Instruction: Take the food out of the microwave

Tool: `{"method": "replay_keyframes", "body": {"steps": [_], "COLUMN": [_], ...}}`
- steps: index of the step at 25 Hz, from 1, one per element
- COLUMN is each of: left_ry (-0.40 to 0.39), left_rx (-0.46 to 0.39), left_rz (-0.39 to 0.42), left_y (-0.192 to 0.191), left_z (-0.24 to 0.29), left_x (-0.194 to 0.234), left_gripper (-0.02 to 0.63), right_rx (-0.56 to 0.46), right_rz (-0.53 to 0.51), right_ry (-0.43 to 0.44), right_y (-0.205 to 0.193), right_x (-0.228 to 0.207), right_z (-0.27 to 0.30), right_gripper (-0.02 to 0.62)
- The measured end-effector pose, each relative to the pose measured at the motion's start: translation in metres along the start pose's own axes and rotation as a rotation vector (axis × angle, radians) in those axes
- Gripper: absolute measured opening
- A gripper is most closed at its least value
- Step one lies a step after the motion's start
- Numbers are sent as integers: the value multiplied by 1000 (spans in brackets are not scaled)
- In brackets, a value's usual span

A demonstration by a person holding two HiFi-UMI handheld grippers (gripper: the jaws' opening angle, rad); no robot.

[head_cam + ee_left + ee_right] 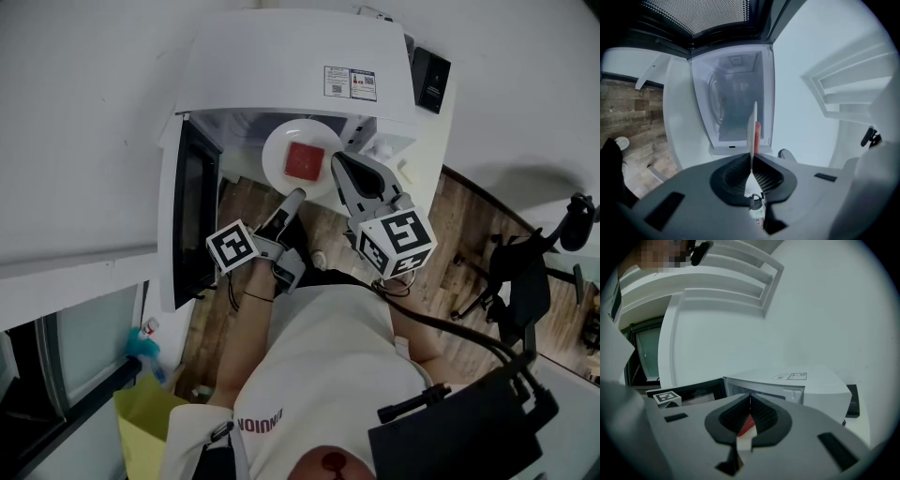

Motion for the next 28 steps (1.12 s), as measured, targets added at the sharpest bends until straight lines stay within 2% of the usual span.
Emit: {"method": "replay_keyframes", "body": {"steps": [28], "left_ry": [-24], "left_rx": [4], "left_rz": [2], "left_y": [-6], "left_z": [-6], "left_x": [-14], "left_gripper": [23], "right_rx": [19], "right_rz": [-14], "right_ry": [-41], "right_y": [-3], "right_x": [-1], "right_z": [-4], "right_gripper": [20]}}
Point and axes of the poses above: the fingertips, and each gripper's own axes: z forward along the fingers, x to its left, y out of its top, the point moved 4 cm from there along -z, backward along the fingers
